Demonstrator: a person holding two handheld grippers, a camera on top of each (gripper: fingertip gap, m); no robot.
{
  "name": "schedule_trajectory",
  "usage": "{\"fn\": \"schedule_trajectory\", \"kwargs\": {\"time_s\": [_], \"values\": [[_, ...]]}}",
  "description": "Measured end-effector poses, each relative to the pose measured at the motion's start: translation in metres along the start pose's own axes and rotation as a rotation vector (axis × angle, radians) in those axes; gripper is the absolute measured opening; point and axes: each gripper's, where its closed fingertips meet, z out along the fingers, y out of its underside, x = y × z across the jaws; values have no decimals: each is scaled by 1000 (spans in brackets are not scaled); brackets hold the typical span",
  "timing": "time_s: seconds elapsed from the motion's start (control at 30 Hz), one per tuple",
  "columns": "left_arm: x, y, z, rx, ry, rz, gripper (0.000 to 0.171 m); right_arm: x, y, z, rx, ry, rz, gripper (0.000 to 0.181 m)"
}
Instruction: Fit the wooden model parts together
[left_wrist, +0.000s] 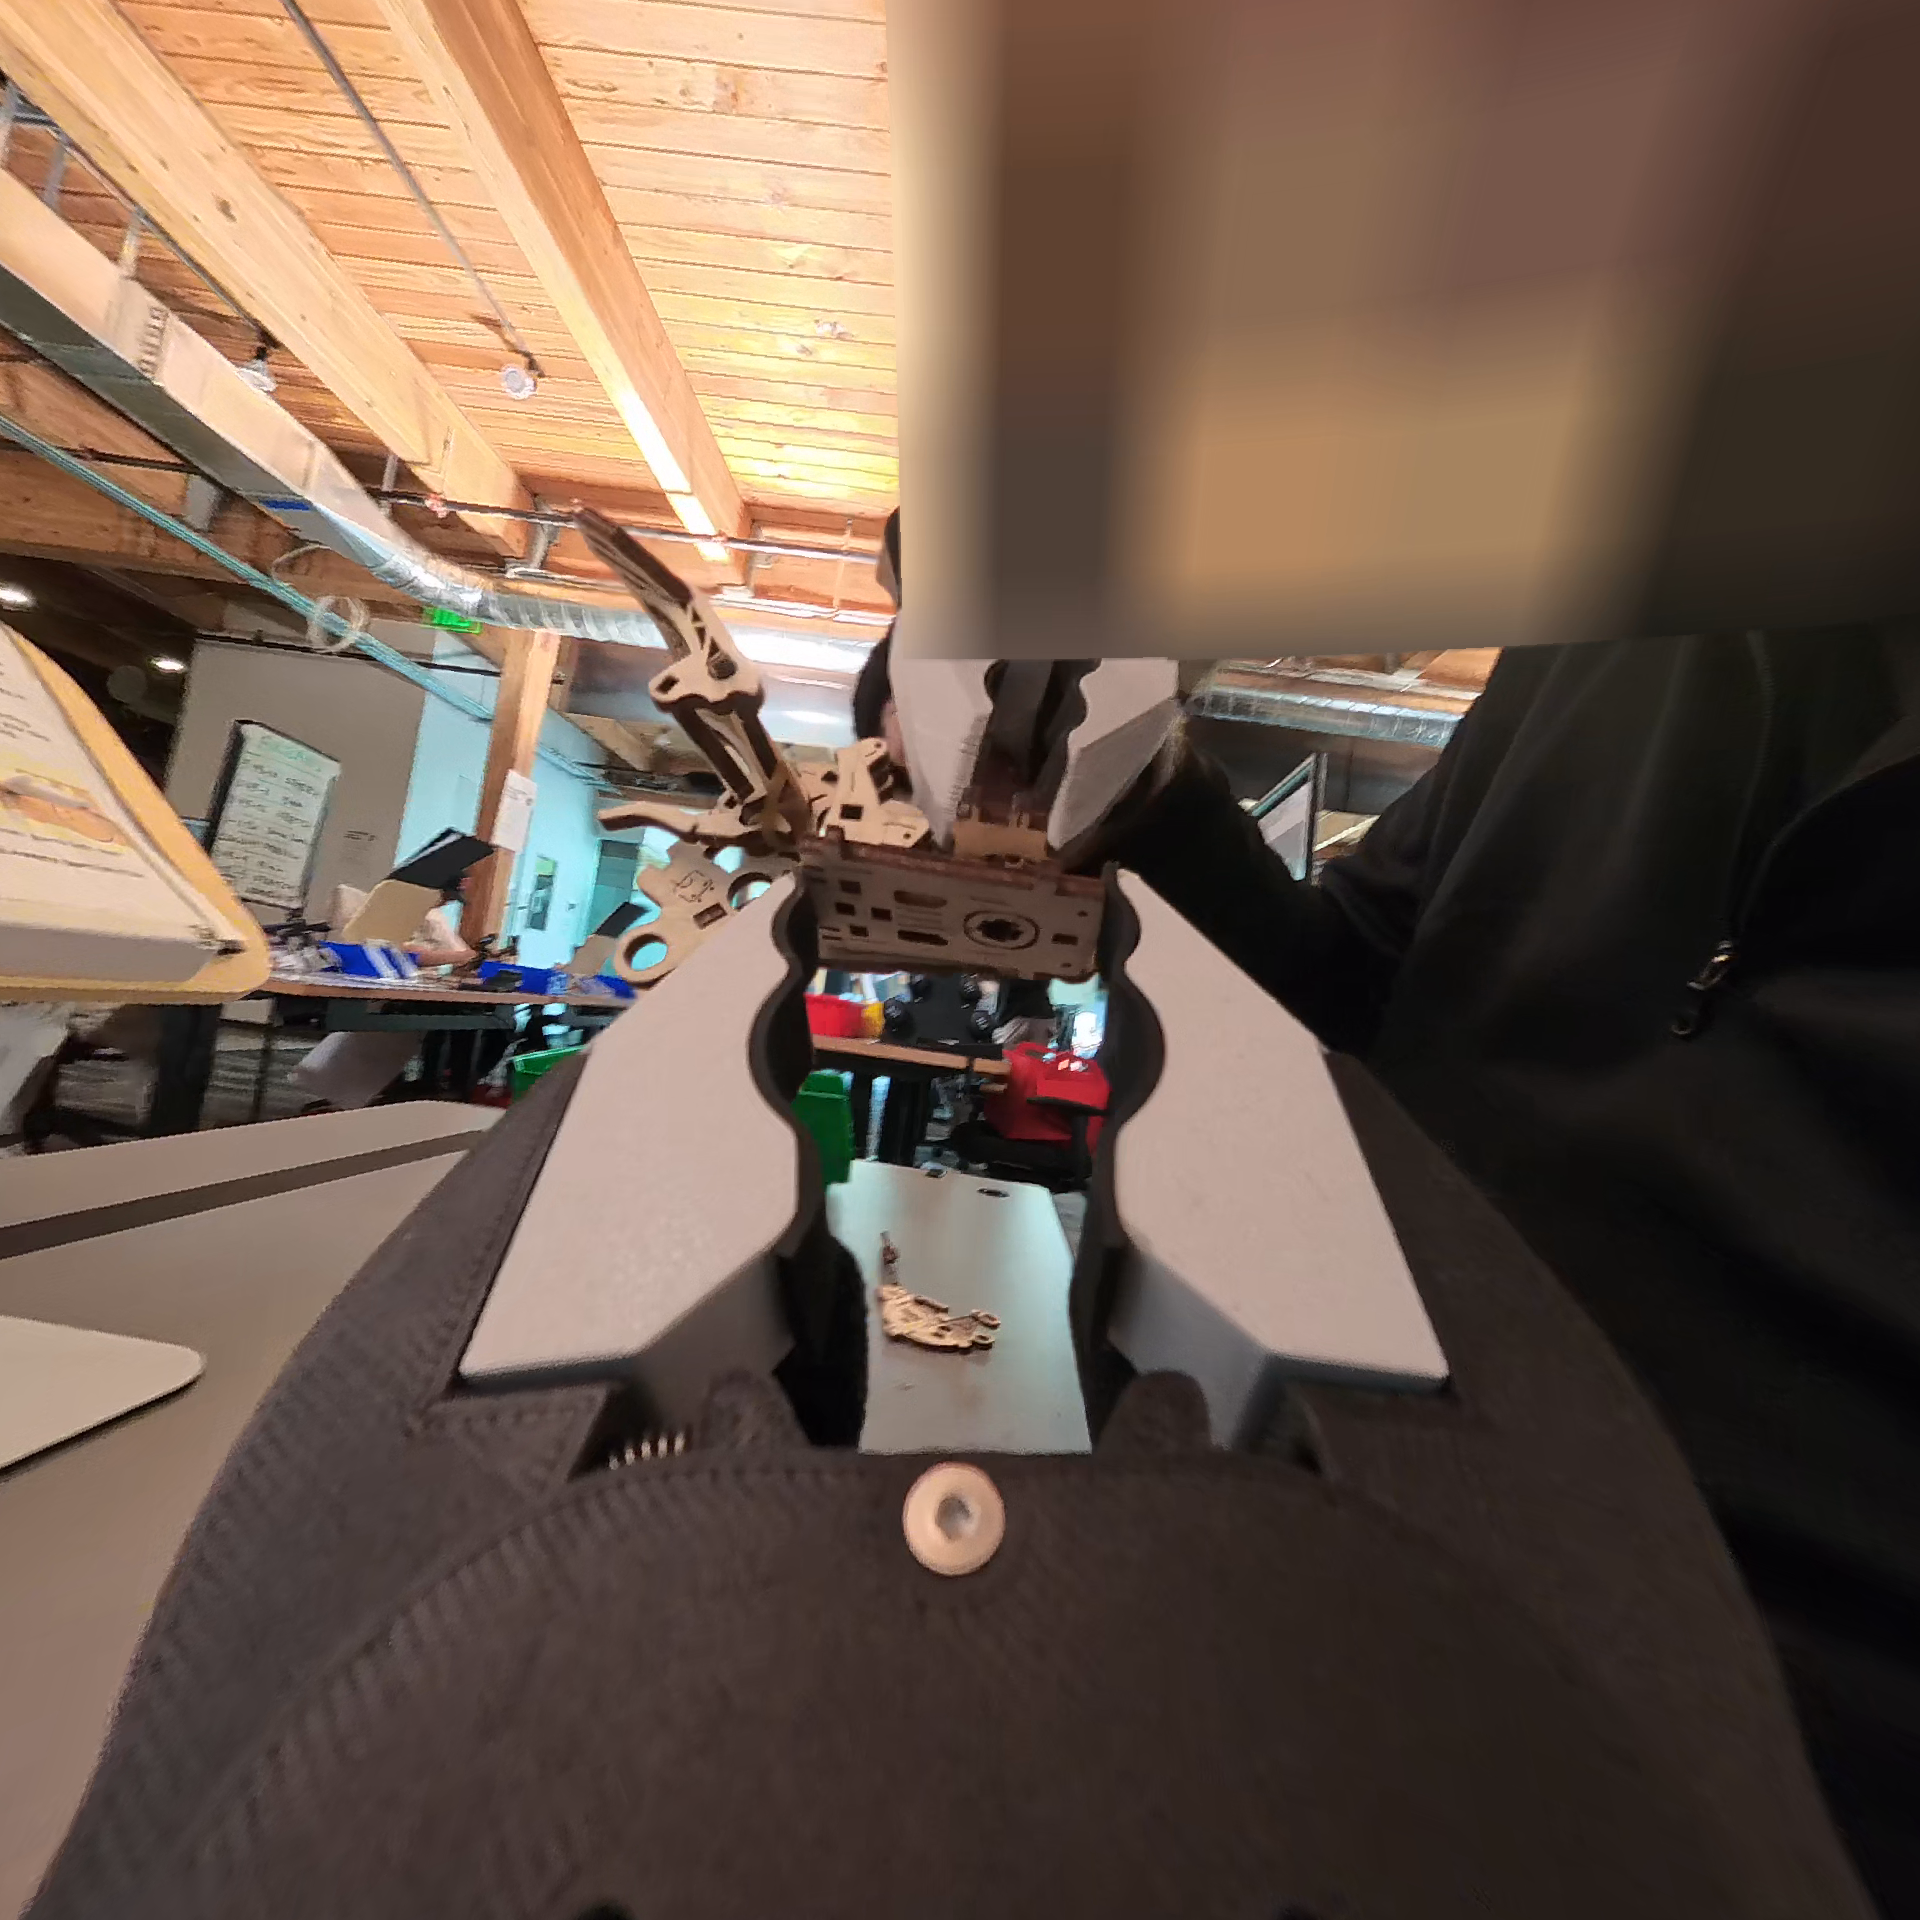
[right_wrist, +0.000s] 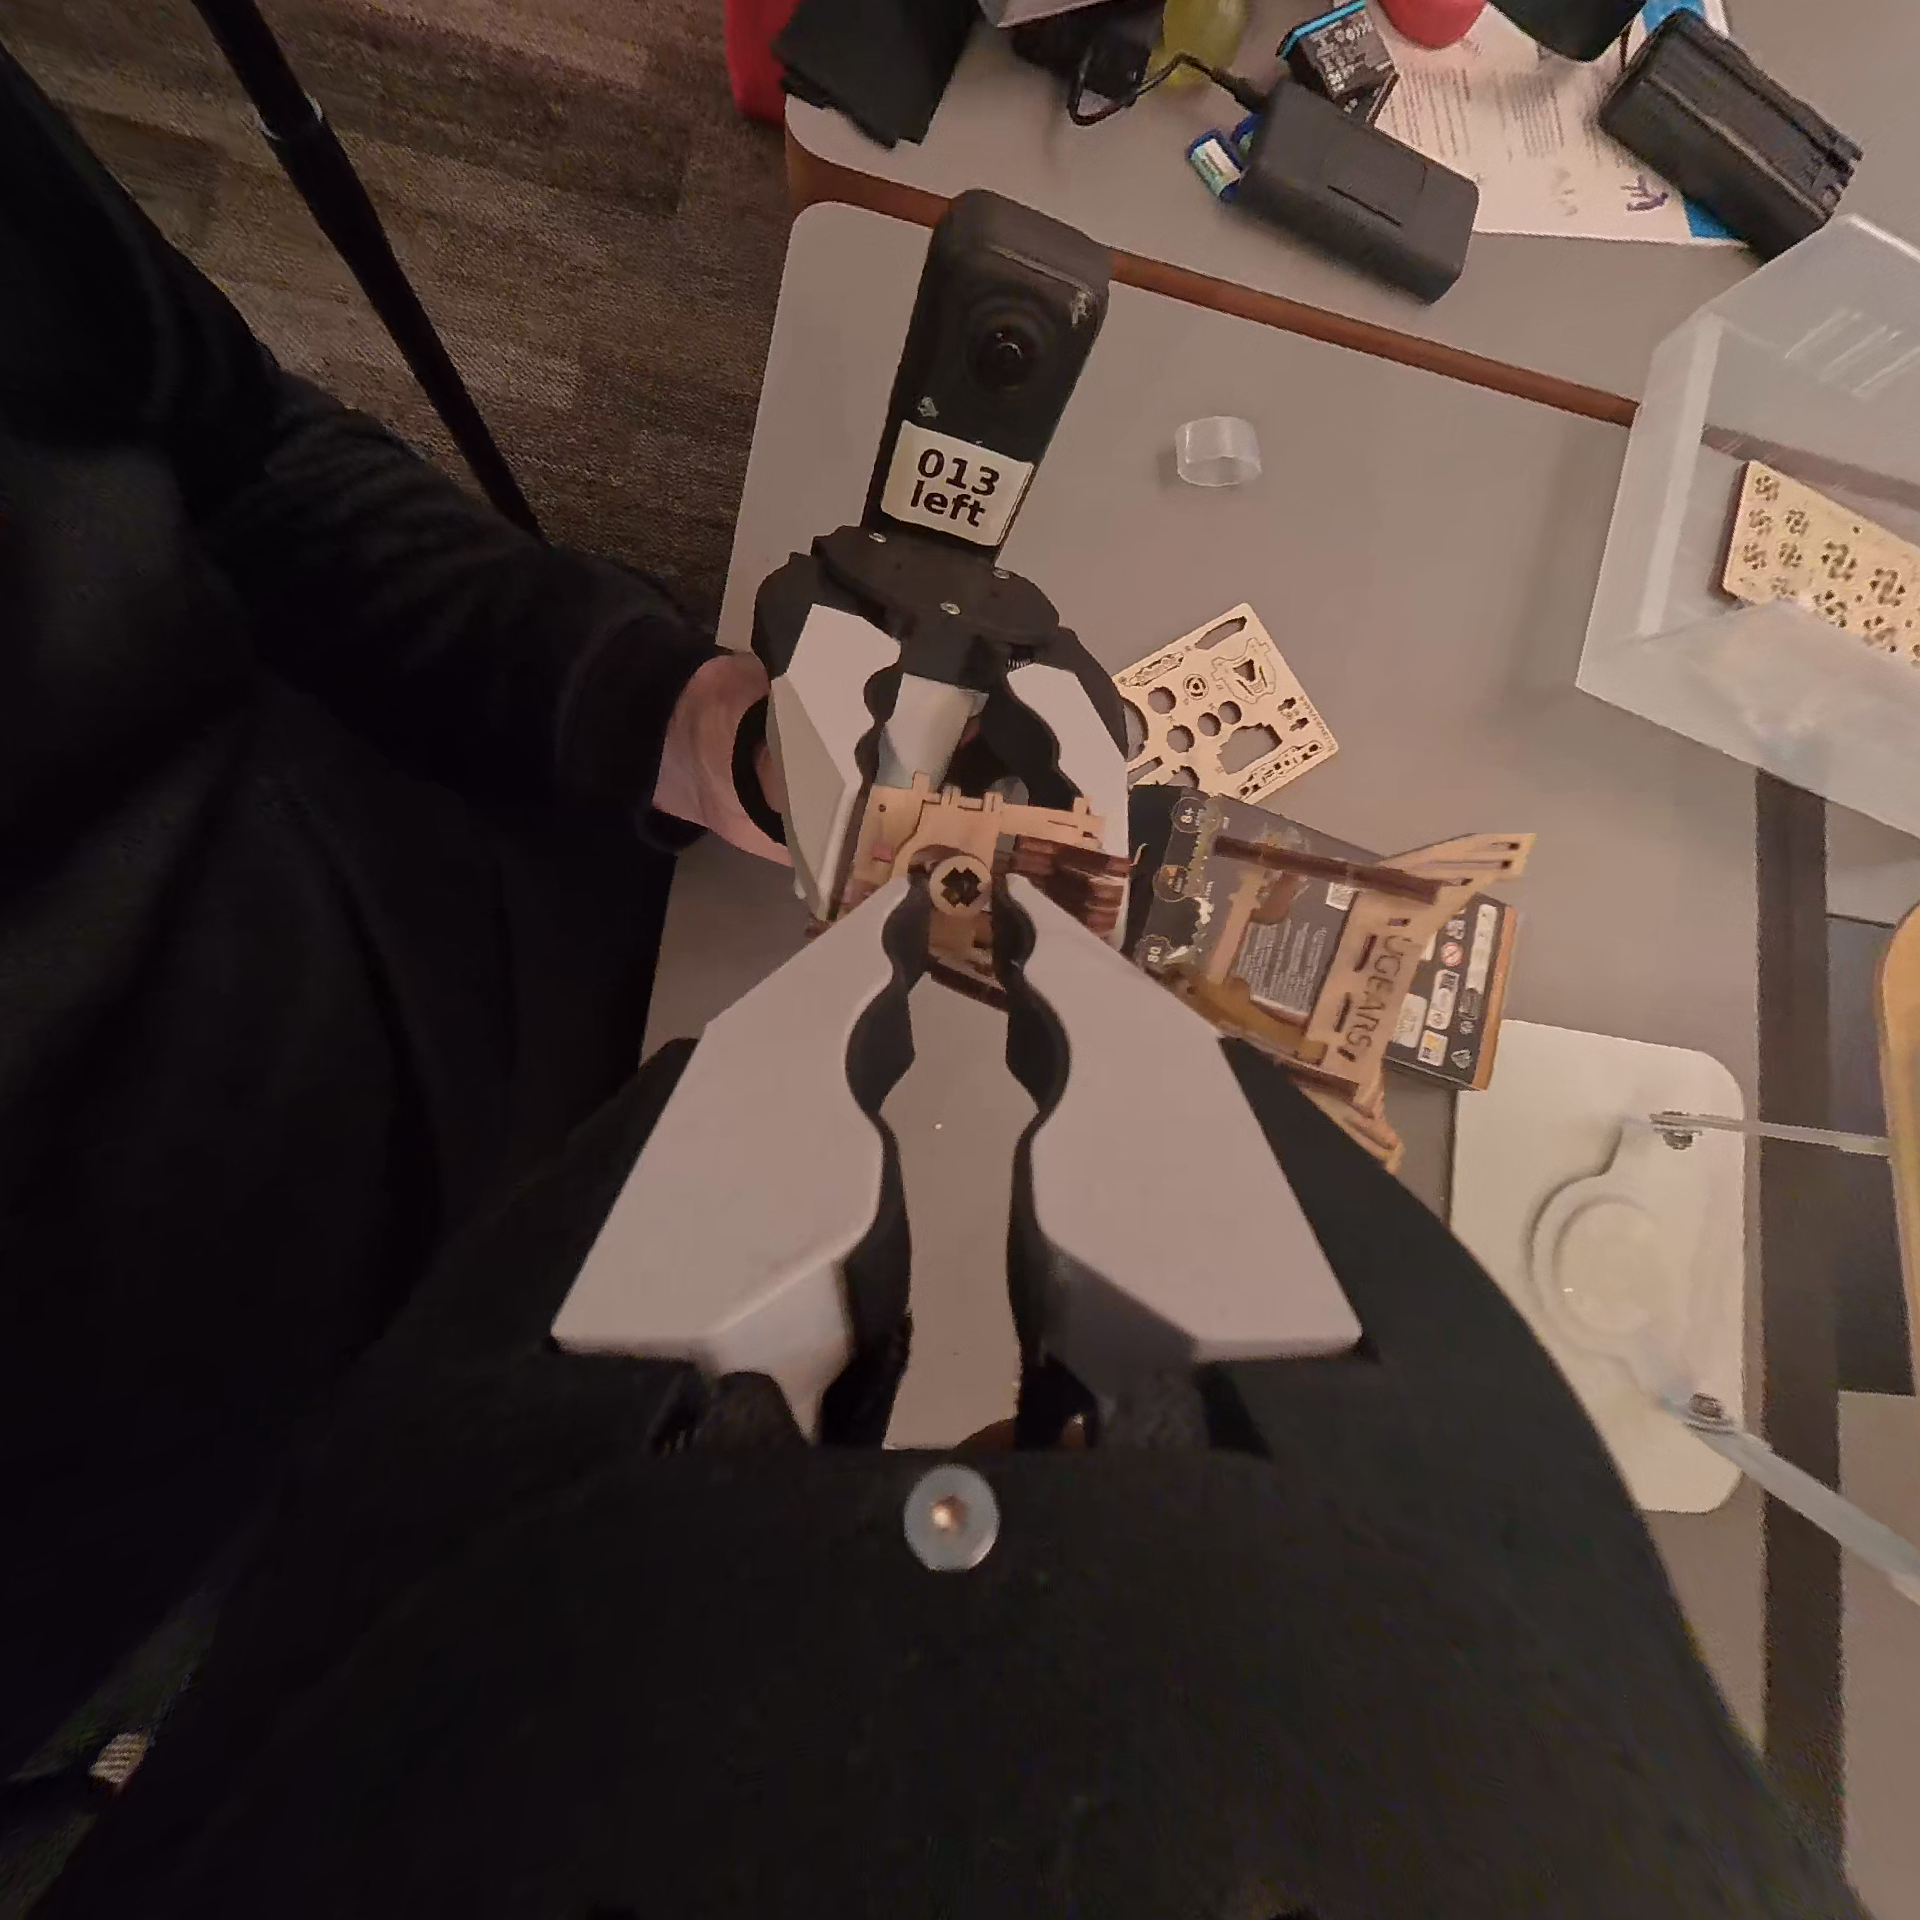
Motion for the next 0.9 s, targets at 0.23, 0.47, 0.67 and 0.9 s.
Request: {"fn": "schedule_trajectory", "kwargs": {"time_s": [0.23, 0.47, 0.67, 0.9], "values": [[-2, 1, 2, -41, -51, 76, 52, -2, -1, -2, 40, -10, 184, 8], [-1, 3, 4, -66, -83, 128, 52, -2, 0, -3, 72, -4, 349, 8], [-1, 3, 6, -96, -111, 186, 52, -4, 2, -6, 78, 15, 428, 8], [1, -1, 8, -102, -129, 226, 51, -3, 1, -9, 85, 48, 461, 8]]}}
